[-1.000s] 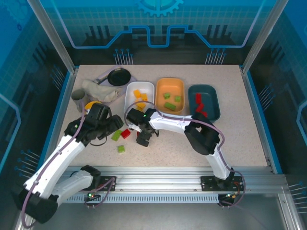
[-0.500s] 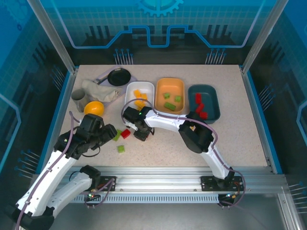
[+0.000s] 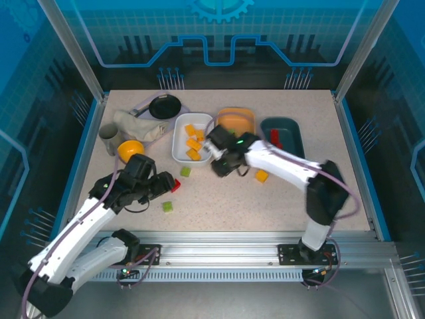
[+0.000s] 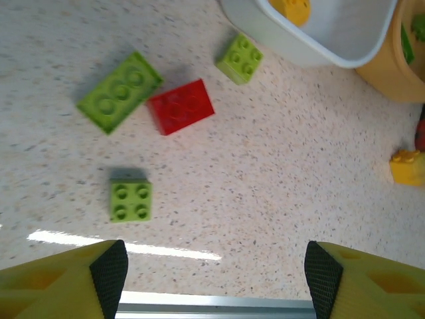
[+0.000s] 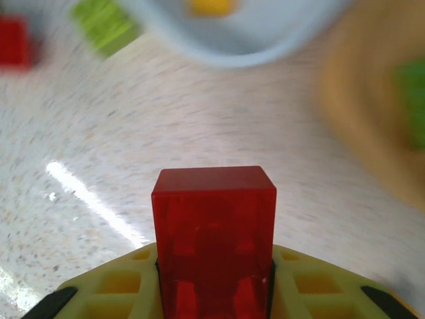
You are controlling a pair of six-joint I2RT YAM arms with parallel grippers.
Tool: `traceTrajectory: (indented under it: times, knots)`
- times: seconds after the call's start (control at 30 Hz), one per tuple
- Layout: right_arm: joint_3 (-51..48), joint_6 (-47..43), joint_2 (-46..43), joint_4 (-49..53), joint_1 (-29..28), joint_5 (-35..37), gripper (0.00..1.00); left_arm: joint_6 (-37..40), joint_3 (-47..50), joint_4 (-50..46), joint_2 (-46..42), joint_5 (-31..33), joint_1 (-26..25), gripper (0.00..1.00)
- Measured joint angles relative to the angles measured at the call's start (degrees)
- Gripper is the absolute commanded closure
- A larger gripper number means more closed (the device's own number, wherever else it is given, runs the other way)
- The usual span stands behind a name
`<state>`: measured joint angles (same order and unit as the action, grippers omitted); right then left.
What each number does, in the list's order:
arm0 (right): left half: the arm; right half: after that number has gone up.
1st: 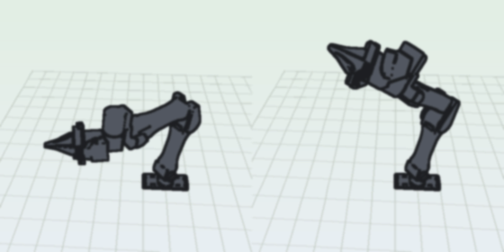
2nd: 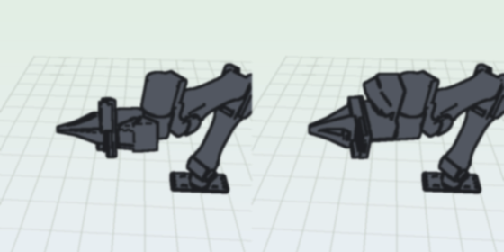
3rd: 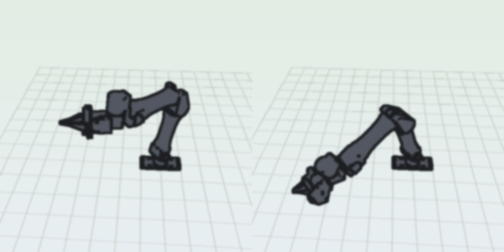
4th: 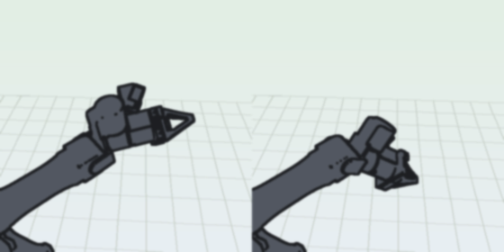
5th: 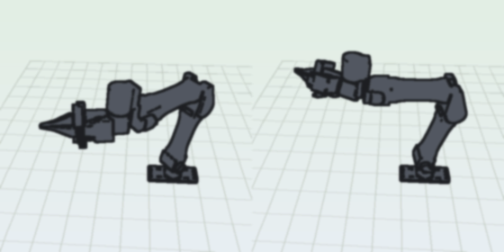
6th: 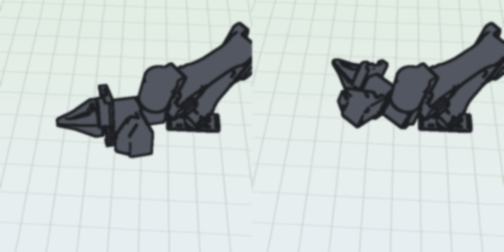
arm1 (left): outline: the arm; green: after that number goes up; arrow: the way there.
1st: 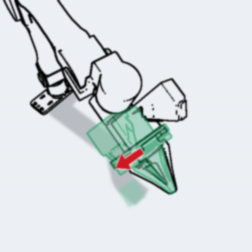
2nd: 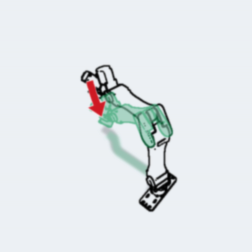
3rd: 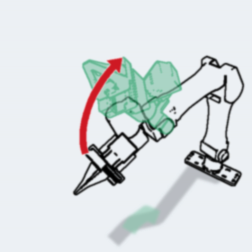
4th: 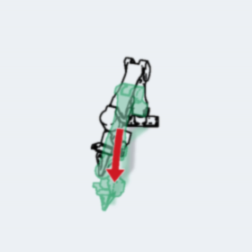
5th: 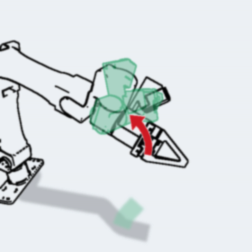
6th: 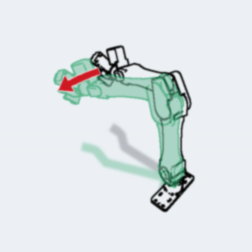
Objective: Sort the legos into containers by color
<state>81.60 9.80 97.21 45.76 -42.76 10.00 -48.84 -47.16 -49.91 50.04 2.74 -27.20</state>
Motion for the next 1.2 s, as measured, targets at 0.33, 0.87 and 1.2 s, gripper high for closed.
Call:
traceTrajectory:
  times: [0.33, 0.87, 1.2]
  knots:
    - [-4.31, 7.98, -4.46, 2.32, 26.64, 9.73, 0.68, 2.51, -7.76, 10.12, 16.24, -1.16, -8.09, 0.27]
    - [8.02, 8.31, 18.05, 4.55, 35.69, 14.75, 0.39, 5.84, -14.27, 12.55, 23.91, -2.21, -10.05, 0.27]
    - [6.73, 8.22, 12.09, 3.98, 34.38, 10.19, 0.31, 11.37, -25.35, 13.0, 38.62, -3.72, -15.32, 0.27]
